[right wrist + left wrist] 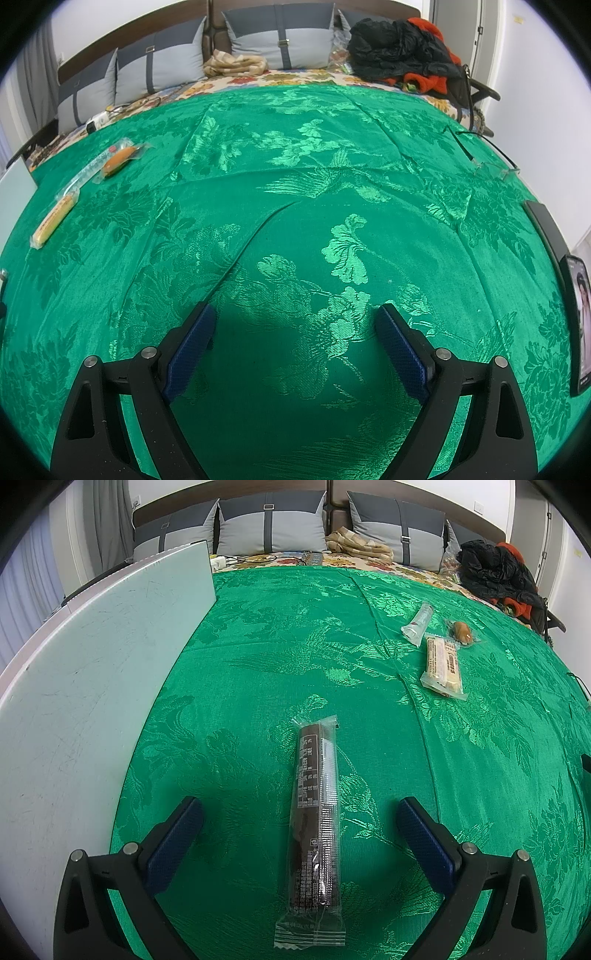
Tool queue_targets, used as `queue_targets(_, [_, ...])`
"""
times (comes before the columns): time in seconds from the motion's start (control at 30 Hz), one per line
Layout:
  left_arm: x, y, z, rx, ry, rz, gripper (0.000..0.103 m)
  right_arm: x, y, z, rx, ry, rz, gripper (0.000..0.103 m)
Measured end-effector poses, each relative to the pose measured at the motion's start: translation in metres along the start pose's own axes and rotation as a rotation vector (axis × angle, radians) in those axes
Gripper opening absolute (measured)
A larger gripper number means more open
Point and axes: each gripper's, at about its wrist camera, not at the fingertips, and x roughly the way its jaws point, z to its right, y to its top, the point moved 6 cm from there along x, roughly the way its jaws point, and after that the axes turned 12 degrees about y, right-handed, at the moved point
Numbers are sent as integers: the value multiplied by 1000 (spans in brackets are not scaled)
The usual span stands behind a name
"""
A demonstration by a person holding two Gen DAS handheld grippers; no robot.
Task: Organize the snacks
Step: 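Grasp the dark chocolate-wafer bar with the left gripper, then grasp the cream-coloured cake bar with the right gripper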
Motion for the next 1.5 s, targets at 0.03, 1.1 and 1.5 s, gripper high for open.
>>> queue_targets(0.03, [0,0,0,0,0,0,103,1,1,0,3,-1,-4,94])
queue_targets(1.1, [0,0,0,0,0,0,103,23,19,-148,-174,181,-161,32])
queue_targets(1.5, [0,-1,0,0,0,0,103,7,-15,-121,-214,169,-36,80])
